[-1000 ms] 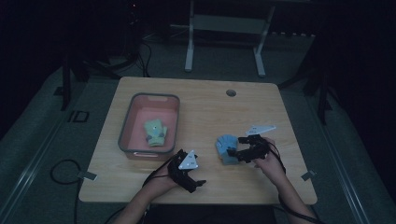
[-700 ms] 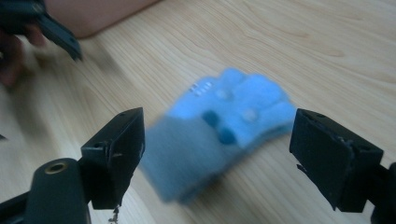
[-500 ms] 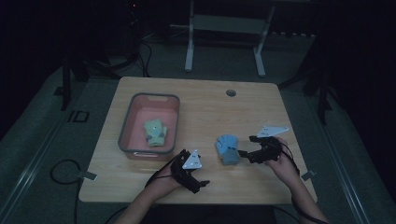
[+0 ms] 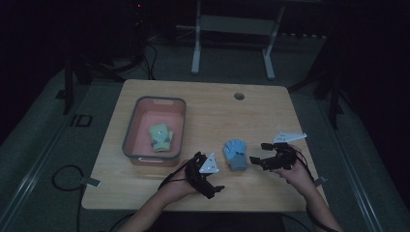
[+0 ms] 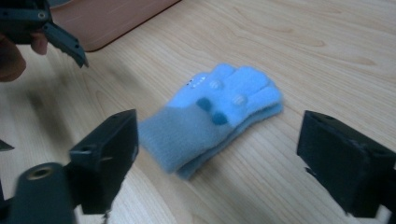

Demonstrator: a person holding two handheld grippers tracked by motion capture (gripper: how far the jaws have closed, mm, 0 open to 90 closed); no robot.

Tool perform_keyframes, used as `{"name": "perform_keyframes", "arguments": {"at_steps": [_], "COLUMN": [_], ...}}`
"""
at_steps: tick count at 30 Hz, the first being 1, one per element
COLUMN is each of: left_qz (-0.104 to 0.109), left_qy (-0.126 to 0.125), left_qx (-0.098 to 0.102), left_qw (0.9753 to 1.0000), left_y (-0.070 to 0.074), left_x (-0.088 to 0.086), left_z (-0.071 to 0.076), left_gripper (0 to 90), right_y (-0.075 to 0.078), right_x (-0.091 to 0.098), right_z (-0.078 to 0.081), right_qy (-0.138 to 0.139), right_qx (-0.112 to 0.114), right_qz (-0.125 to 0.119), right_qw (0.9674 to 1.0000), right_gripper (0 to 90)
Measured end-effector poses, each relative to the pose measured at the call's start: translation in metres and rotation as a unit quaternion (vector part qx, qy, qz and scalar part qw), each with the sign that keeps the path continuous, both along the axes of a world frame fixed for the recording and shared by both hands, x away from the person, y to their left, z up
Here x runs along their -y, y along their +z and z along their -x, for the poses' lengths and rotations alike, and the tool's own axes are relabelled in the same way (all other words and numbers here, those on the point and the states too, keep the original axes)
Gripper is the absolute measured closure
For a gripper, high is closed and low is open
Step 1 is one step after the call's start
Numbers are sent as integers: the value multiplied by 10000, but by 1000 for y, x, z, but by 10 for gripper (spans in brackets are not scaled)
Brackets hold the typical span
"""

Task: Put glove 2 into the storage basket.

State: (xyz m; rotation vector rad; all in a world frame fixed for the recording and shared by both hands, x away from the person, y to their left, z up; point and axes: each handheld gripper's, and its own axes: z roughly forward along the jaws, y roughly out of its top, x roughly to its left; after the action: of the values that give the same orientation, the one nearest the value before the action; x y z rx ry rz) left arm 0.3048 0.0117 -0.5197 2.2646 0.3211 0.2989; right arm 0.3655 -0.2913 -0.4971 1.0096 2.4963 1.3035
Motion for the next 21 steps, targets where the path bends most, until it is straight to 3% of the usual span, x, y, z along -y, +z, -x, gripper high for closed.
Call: {"name": "perform_keyframes", "arguments": {"at_steps": [15, 21], "left_qz": [-65, -41], "left_qy": [-238, -302], "left_qx": [185, 321], "left_qw": [9995, 9990], "left_y": [12, 11], "left_x": [33, 49], "left_z": [-12, -21], "left_gripper": [68, 151], "right_y": [-6, -9], "right_x": [1, -6], "right_z": [-18, -30], "right_qy": [-58, -112], "right_qx": [155, 113], "right_qz": [-82, -76], "right_qw": [9998, 9998], "right_gripper": [338, 412]}}
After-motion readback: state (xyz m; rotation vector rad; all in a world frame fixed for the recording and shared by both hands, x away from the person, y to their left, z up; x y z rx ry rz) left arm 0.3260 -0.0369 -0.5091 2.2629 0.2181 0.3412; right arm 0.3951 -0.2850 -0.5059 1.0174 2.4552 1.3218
